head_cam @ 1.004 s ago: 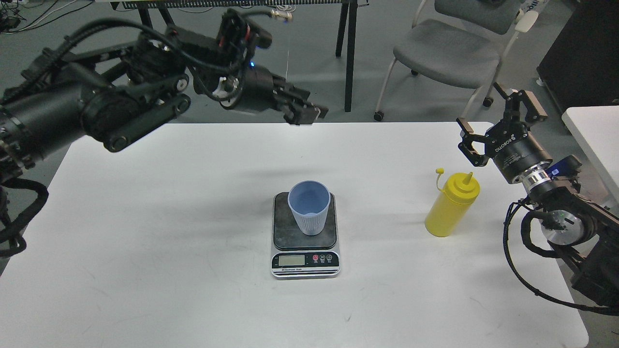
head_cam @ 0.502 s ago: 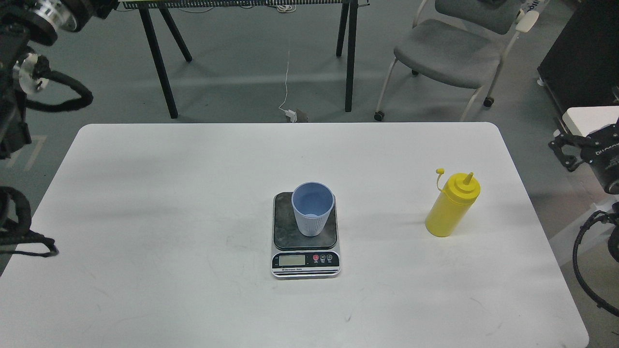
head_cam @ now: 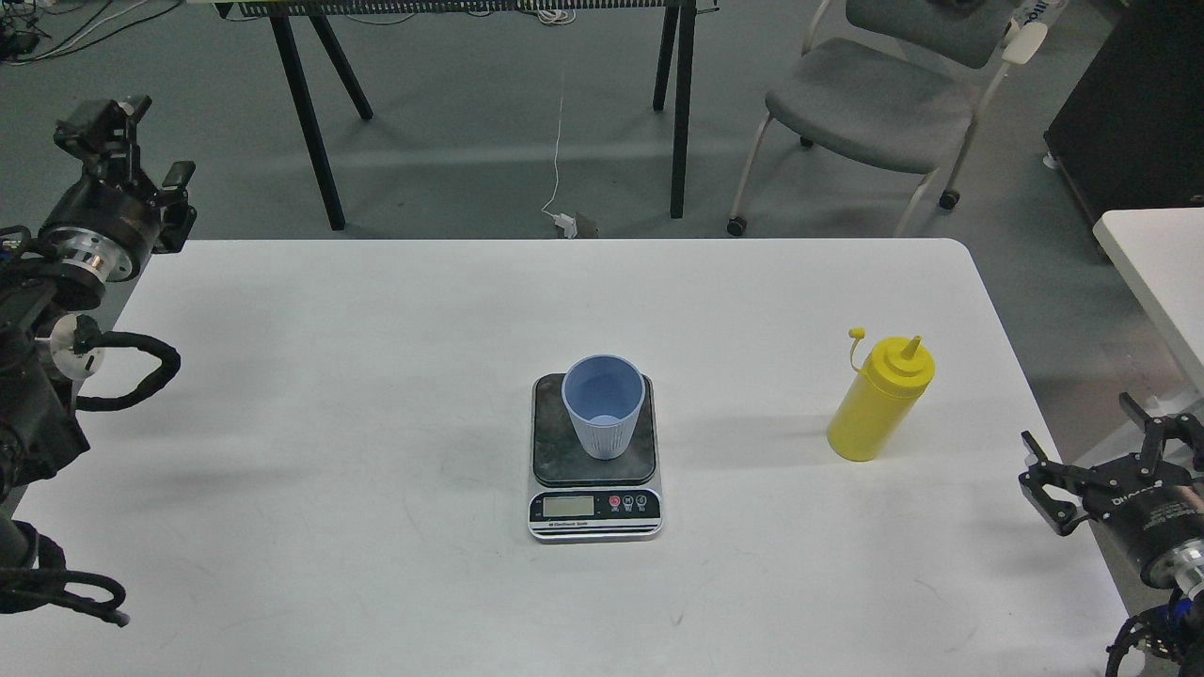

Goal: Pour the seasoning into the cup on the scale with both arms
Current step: 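Move the right gripper to the yellow bottle and grasp it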

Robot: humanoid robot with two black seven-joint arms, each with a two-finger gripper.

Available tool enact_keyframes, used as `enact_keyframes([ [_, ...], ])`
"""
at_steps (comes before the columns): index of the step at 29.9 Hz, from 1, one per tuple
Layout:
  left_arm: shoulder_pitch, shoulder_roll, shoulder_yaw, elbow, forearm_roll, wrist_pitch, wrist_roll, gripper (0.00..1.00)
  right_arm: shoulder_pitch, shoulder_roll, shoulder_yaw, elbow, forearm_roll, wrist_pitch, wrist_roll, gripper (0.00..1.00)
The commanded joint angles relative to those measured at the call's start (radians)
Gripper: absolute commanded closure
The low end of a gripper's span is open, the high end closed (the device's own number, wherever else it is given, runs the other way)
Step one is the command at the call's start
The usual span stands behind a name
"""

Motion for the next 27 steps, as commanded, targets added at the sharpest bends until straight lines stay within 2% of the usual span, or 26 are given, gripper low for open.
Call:
enact_keyframes([
  [1,0.007,0.012,0.000,0.000,-0.001,0.000,0.000,0.18,-0.032,0.029,-0.007,0.052,-0.012,0.000,0.015,0.01],
  [5,0.004,0.009,0.000,0.000,-0.001,0.000,0.000,0.18,-0.035,0.081,-0.002,0.087,-0.044,0.000,0.021,0.01],
  [16,0.008,-0.002,0.003,0.000,0.001,0.000,0.000,0.18,-0.004,0.281,0.038,0.040,-0.171,0.000,0.025,0.01],
  [27,0.027,-0.003,0.009,-0.001,0.001,0.000,0.000,0.17,0.054,0.368,0.058,-0.069,-0.221,0.000,0.027,0.01],
])
